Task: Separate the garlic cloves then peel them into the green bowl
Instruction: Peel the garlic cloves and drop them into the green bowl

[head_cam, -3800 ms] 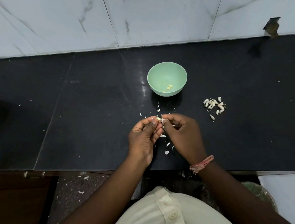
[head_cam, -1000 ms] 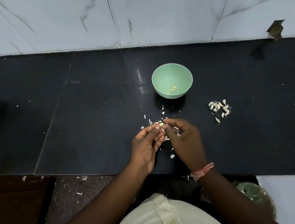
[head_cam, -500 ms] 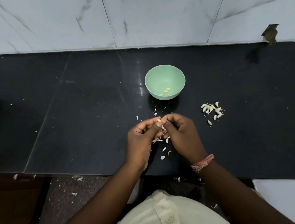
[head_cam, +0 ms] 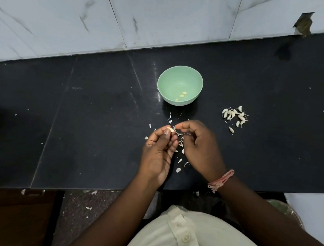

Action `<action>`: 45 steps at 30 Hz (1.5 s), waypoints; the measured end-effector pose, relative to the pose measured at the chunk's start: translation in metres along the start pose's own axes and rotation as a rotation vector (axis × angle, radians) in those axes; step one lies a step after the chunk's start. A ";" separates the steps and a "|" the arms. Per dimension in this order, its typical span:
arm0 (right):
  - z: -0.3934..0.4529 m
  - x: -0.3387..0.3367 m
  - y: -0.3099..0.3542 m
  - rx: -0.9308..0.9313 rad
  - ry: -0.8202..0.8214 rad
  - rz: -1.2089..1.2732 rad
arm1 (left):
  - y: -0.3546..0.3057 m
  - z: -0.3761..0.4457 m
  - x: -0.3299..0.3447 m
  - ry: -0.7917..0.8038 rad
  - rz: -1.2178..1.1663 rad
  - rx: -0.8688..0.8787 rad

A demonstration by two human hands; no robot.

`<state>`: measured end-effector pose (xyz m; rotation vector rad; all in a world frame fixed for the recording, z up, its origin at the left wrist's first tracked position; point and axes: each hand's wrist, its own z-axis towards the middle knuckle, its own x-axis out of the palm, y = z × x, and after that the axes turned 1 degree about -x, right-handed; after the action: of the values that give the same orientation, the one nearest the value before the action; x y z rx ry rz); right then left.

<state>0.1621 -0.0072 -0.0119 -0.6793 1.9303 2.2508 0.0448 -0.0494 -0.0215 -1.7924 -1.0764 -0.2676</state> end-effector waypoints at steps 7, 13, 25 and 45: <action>0.002 0.002 -0.003 0.042 -0.107 0.002 | 0.000 0.001 -0.004 0.009 0.026 0.010; 0.004 0.002 -0.002 -0.001 -0.060 0.042 | 0.005 0.001 -0.008 0.030 0.098 0.066; 0.003 -0.006 0.002 0.134 0.106 0.075 | 0.007 -0.004 -0.011 -0.024 0.325 0.225; 0.001 -0.005 -0.003 -0.025 0.091 -0.149 | -0.001 -0.014 -0.003 0.044 0.333 0.150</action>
<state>0.1674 -0.0042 -0.0123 -0.9115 1.8248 2.1929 0.0462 -0.0625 -0.0160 -1.7866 -0.7320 -0.0227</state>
